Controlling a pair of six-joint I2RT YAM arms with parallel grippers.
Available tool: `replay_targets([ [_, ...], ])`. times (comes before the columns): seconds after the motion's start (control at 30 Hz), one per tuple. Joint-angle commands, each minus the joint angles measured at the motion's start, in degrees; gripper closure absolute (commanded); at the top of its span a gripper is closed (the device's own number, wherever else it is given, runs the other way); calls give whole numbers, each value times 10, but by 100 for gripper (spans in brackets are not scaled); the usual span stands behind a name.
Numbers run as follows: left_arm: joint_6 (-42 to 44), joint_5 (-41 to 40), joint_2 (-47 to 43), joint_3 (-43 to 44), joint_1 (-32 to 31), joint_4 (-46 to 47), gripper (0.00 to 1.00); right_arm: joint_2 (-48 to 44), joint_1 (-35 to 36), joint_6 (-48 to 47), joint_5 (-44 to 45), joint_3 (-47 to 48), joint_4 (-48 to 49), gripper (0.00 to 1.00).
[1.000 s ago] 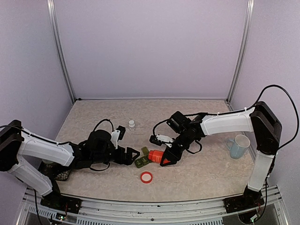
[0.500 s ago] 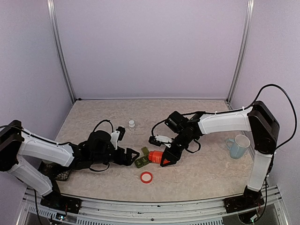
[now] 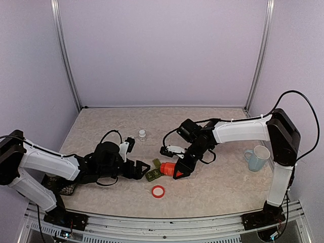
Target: Sort the pills into containers
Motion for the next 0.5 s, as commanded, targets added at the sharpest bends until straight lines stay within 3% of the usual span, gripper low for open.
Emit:
replay_targets([
  [0.0, -2, 1, -5, -7, 3, 18, 4, 4, 7, -7, 6, 15, -15, 71],
  [0.47, -3, 2, -2, -9, 3, 23, 4, 20, 18, -8, 29, 44, -50, 71],
])
